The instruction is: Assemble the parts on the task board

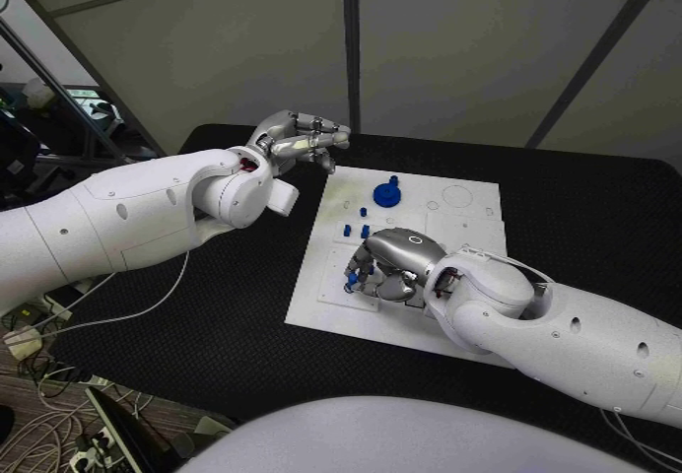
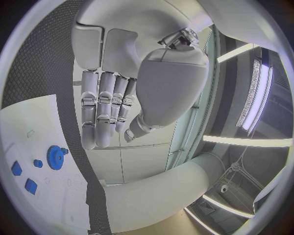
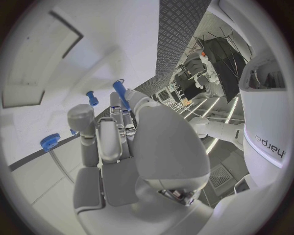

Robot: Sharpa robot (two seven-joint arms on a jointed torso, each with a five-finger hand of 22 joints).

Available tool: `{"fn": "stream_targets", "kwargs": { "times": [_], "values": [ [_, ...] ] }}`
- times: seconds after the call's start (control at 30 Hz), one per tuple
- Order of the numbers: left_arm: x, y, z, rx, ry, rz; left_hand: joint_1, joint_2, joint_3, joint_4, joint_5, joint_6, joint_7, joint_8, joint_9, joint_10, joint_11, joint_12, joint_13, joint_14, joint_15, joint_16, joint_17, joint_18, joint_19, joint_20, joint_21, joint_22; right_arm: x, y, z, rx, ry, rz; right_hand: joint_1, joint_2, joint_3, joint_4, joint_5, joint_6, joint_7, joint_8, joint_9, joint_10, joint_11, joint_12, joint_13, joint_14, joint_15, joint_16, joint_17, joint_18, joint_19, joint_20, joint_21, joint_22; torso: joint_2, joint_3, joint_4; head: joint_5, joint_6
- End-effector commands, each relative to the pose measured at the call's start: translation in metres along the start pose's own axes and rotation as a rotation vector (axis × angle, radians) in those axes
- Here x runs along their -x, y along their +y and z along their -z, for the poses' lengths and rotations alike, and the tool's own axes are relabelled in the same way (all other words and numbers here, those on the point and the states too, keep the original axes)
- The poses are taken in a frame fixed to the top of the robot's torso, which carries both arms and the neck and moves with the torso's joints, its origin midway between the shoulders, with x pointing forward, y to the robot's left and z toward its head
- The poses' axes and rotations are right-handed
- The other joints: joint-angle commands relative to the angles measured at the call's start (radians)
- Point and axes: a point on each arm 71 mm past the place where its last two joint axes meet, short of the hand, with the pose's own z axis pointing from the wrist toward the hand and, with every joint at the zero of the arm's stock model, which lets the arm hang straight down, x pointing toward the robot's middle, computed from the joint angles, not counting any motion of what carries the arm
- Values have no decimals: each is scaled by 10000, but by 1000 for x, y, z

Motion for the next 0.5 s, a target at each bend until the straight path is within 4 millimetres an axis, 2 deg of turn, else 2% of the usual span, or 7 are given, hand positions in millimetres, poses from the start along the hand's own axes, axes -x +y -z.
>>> {"fn": "stream_targets", "kwargs": {
  "times": [0.03, 0.5],
  "values": [
    [-2, -1, 0, -28, 131, 65, -23, 40, -81, -2, -20, -81, 9, 30, -10, -59, -10, 50, -13, -55, -18, -43, -10, -177, 19, 24, -36, -10, -1, 2, 0, 56, 92, 12, 75, -3, -1, -42, 40, 62, 2, 56, 12, 77, 5, -63, 15, 295, -23, 37, 16, -67, 45, -6, 58, 13, -1, 3, 2, 8, -5],
    [-2, -1, -1, 3, 163, 76, -23, 40, -81, -2, -20, -81, 9, 30, -10, -59, -10, 50, -13, -55, -18, -43, -10, -177, 19, 24, -36, -10, -1, 3, -1, 94, 114, -76, 82, 22, 17, -56, 50, 72, -1, 57, 14, 90, 3, -78, 19, 297, -22, 49, 36, -69, 49, -4, 69, 28, -1, 2, -2, 20, -10]
  ]
}}
